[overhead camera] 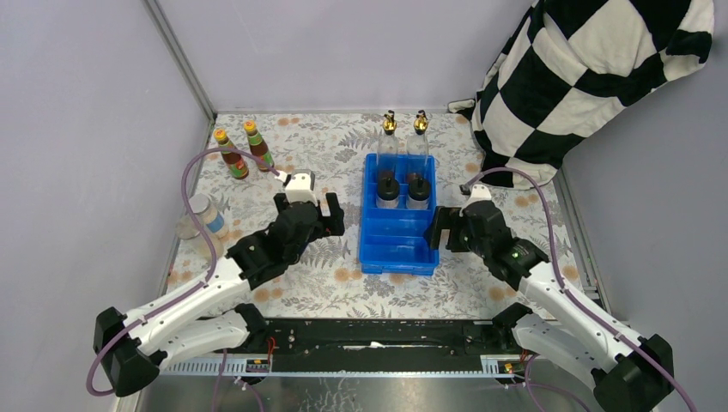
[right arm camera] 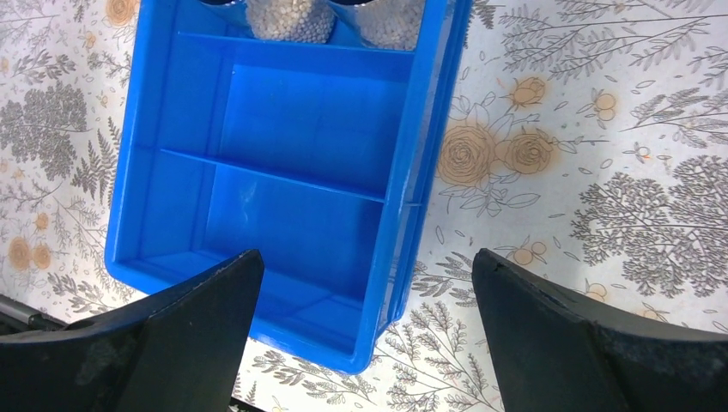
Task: Organize the condiment bottles
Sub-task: Pick up the bottle from the center of the board.
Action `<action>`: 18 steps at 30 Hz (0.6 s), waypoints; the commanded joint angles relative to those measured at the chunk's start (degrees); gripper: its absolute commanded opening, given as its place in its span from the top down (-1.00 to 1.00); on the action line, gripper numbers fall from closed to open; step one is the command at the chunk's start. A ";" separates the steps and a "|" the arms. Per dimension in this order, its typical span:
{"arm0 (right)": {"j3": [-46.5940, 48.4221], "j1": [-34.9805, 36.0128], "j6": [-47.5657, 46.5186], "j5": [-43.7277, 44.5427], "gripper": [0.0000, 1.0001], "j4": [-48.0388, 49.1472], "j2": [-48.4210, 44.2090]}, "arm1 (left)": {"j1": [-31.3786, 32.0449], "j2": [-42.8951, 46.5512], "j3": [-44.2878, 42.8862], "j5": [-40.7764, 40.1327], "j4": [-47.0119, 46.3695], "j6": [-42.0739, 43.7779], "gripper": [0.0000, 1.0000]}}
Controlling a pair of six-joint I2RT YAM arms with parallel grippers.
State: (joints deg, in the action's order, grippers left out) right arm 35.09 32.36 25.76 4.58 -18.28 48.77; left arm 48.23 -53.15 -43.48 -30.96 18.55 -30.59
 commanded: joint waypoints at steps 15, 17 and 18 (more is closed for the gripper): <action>-1.14 0.33 -1.15 -4.44 -0.99 6.79 4.15 | -10.14 -7.59 -4.58 1.33 -5.23 4.63 -0.97; -1.00 0.25 -0.99 -4.49 -0.99 6.49 4.31 | -17.91 -13.58 -8.90 9.06 -6.87 6.14 -0.97; -1.08 0.29 -0.83 -5.48 -0.99 6.44 4.13 | -21.24 -16.42 -11.23 11.37 -7.47 6.62 -0.98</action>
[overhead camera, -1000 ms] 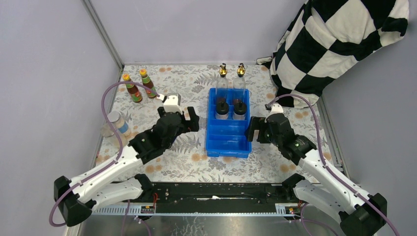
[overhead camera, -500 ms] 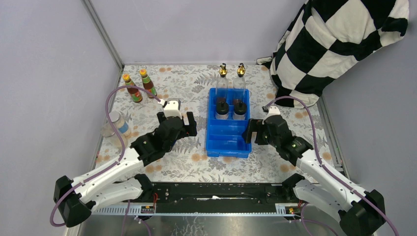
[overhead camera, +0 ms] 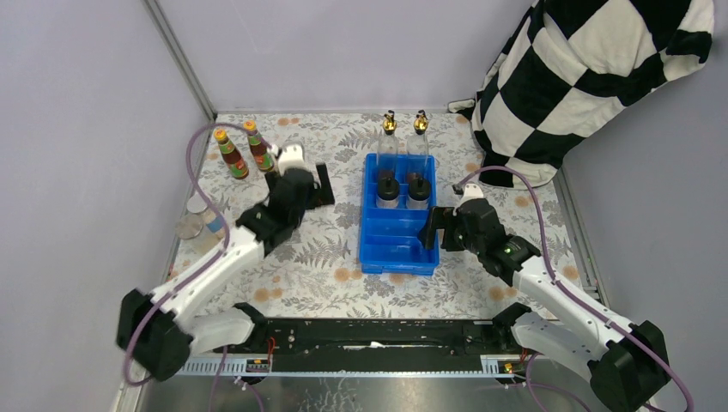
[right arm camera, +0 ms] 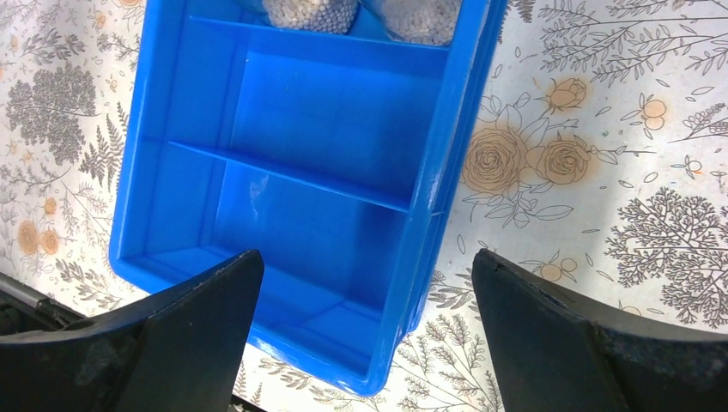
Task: Organize the condiment bottles
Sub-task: Pick up the bottle from the center of the board.
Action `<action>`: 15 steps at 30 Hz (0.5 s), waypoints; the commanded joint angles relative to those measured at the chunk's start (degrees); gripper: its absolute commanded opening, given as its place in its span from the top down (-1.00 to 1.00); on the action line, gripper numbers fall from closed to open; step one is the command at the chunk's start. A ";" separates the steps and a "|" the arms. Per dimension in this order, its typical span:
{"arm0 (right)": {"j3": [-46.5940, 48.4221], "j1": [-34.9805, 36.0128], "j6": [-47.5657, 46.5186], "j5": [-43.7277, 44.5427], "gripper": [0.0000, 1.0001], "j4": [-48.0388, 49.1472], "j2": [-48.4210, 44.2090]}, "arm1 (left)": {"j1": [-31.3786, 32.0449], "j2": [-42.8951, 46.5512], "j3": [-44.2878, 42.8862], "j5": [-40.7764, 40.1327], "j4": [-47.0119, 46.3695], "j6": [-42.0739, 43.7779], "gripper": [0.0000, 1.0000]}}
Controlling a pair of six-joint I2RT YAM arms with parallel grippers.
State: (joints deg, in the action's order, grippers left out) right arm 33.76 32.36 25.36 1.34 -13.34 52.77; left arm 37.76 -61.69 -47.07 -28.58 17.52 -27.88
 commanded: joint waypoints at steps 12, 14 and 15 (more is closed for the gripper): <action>-0.18 0.25 0.24 -2.58 -0.99 -0.38 -1.47 | -20.62 -35.68 -33.71 -4.66 -7.59 7.38 -0.96; -0.28 0.29 0.04 -2.06 -0.99 -0.21 -1.47 | -21.48 -37.48 -35.51 -7.71 -8.01 8.24 -0.92; -0.27 0.25 0.01 -1.86 -0.99 -0.19 -1.27 | -22.11 -38.09 -36.17 -8.85 -8.17 8.46 -0.91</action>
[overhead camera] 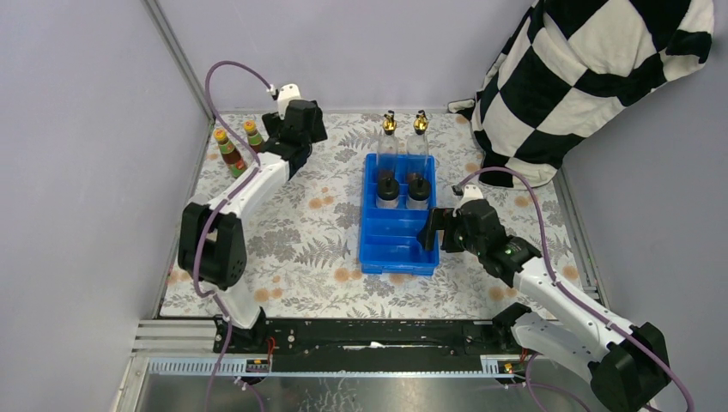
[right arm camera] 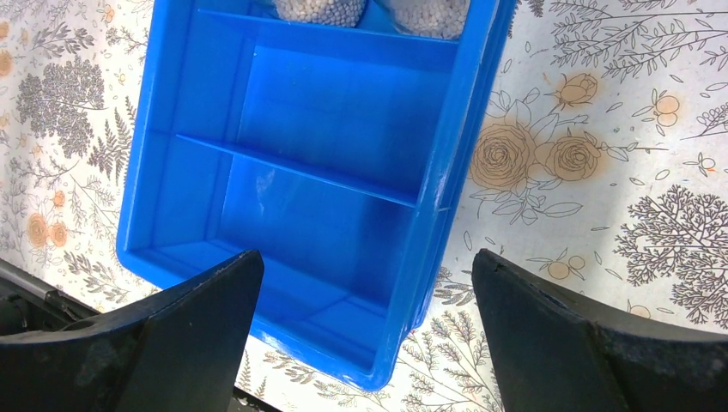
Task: Organize the condiment bottles
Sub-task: Pick up the bottle from the center of the board.
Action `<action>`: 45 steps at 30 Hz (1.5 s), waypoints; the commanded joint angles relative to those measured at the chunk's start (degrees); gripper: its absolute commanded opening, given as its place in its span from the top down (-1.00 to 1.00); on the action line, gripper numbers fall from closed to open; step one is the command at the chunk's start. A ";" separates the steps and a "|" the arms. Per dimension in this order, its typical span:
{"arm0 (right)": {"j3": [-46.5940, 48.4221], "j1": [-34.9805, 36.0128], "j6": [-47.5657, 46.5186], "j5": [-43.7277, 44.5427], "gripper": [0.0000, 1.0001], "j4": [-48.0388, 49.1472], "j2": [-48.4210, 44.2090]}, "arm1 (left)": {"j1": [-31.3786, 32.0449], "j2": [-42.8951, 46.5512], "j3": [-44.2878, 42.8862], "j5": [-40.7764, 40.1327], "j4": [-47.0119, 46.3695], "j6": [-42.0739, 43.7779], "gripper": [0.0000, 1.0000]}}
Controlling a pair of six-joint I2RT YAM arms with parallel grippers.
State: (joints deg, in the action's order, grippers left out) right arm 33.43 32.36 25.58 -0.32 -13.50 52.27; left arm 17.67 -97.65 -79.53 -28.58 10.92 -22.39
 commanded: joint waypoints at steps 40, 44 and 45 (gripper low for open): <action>-3.62 0.24 1.73 -5.52 -0.99 9.91 12.03 | -12.40 -14.96 -4.17 -17.17 -16.52 2.71 -0.49; -4.34 0.30 2.27 -6.54 -0.99 11.11 12.95 | -12.65 -14.28 -3.55 -17.19 -17.85 3.04 -0.26; -4.44 0.26 2.44 -6.88 -0.99 11.36 13.21 | -12.74 -14.11 -3.41 -17.40 -18.06 3.05 -0.23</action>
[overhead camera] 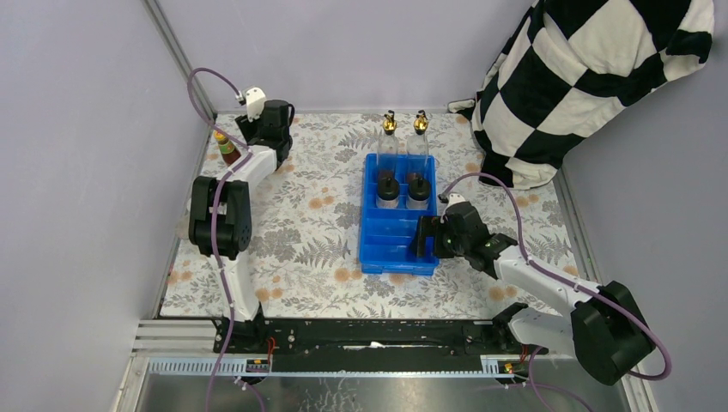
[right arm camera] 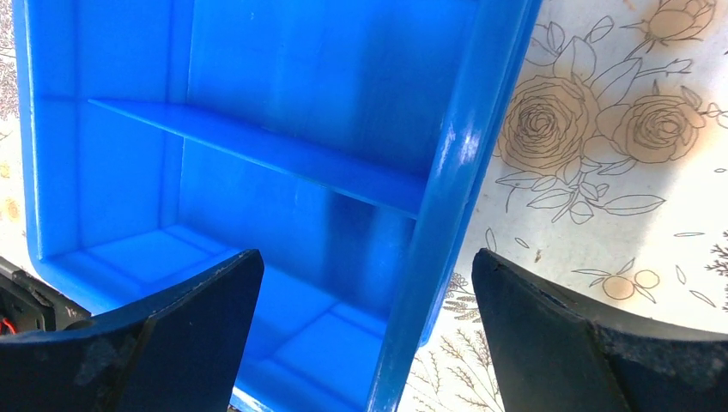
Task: Organize the condiment bottles
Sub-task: Pick up the bottle from the center of the board.
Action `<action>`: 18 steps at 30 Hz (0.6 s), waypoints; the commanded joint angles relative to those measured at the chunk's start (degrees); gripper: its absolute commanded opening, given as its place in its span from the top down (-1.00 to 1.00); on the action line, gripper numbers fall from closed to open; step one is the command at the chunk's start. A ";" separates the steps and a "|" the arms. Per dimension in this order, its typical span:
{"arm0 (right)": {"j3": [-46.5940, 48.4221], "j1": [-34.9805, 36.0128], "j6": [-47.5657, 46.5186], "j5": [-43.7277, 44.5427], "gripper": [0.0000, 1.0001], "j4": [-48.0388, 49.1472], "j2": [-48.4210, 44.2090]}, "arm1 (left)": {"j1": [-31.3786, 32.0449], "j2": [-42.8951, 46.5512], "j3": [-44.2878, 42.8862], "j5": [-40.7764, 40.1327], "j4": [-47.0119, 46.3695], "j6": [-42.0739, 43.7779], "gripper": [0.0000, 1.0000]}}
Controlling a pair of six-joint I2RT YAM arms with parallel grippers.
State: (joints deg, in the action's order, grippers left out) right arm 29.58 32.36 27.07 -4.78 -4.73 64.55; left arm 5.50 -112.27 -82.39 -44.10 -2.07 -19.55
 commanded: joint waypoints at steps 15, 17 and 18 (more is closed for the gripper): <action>-1.76 0.26 1.84 -3.95 -0.99 4.20 3.19 | -1.72 0.99 2.18 -3.55 -8.96 0.21 0.58; -1.92 0.26 1.95 -4.14 -0.99 4.20 3.17 | -1.72 1.19 2.85 -2.67 -8.78 -0.68 0.85; -2.08 0.32 2.02 -4.17 -0.99 4.20 3.06 | -1.72 1.30 3.18 -2.07 -8.52 -1.26 0.90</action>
State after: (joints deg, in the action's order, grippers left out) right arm 28.18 32.36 28.36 -7.25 -1.96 67.46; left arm 4.43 -112.18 -81.06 -46.02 -7.77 -19.14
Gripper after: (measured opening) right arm 0.994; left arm 0.427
